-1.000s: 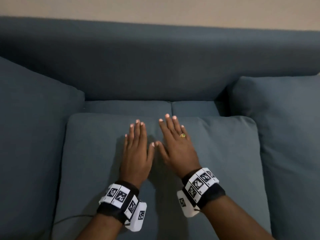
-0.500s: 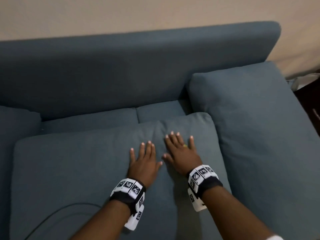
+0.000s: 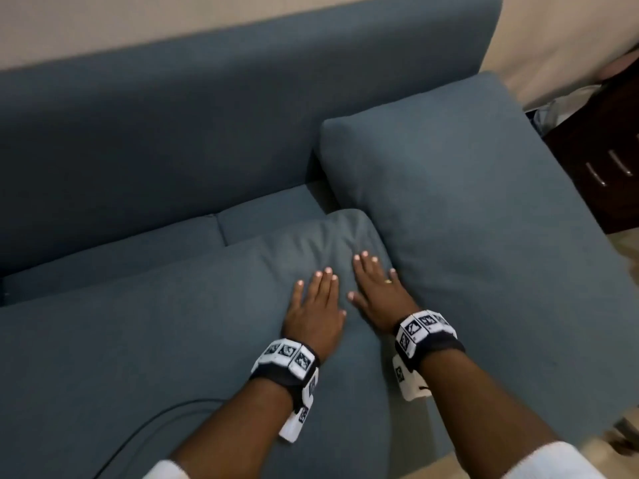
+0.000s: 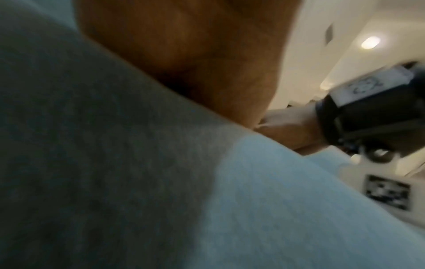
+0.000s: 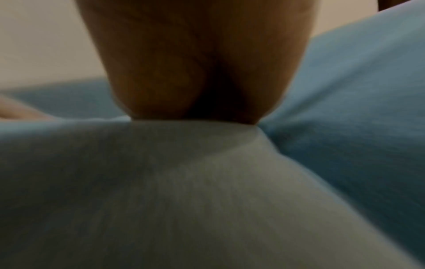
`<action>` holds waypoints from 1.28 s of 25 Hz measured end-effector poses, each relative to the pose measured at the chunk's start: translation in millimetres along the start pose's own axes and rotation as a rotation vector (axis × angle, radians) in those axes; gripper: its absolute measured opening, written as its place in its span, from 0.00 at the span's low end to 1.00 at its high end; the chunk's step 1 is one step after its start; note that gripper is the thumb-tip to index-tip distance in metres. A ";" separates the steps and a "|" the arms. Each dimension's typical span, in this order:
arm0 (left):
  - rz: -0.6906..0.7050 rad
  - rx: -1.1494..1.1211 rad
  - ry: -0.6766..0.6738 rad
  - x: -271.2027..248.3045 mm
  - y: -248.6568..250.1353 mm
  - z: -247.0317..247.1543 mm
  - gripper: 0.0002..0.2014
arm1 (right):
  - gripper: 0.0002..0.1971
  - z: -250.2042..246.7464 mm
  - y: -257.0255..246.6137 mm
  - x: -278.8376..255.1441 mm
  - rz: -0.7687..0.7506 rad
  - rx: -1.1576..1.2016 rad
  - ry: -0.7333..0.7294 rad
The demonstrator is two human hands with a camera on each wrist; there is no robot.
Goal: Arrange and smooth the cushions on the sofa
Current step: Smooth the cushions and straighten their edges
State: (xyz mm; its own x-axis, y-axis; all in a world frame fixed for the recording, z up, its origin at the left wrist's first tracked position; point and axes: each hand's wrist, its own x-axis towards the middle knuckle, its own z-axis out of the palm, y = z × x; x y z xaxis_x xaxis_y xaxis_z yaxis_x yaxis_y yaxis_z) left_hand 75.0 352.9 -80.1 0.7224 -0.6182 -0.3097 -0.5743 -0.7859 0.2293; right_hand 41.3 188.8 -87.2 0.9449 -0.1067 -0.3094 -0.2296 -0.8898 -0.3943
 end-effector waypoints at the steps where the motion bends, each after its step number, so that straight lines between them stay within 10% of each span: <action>1: 0.000 -0.008 -0.031 1.4 3.6 5.2 0.36 | 0.40 5.4 5.0 -5.0 0.012 0.030 -0.014; 4: 0.007 -0.139 0.107 6.0 13.1 -10.7 0.37 | 0.34 6.8 12.1 -20.9 0.079 0.176 0.314; 8: 0.069 -0.004 0.050 -20.4 20.2 4.4 0.36 | 0.38 26.6 0.1 -53.2 0.078 0.117 0.059; 11: 0.019 -0.056 0.069 -36.2 1.7 7.1 0.35 | 0.34 21.6 -14.2 -56.9 0.063 0.175 0.266; 14: -0.049 0.054 0.031 -67.6 -9.9 15.3 0.33 | 0.36 36.4 -42.7 -66.8 -0.003 -0.029 0.052; 18: -0.051 -0.004 0.154 -93.7 -19.7 -3.5 0.34 | 0.35 35.2 -71.2 -68.0 -0.057 0.091 0.225; 29: -0.293 0.055 0.151 -214.7 -130.6 9.0 0.34 | 0.35 79.7 -187.5 -86.8 -0.180 -0.191 0.002; 32: -0.251 0.021 0.256 -227.2 -160.9 6.0 0.34 | 0.34 87.1 -221.6 -82.9 -0.247 -0.209 0.134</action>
State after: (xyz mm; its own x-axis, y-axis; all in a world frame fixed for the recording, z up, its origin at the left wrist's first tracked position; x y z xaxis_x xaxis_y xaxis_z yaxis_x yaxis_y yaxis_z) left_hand 1.0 619.9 -52.1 0.9133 -0.3915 -0.1124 -0.3730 -0.9148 0.1552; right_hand -6.5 433.4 -49.6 0.9914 0.0779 -0.1049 0.0491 -0.9662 -0.2531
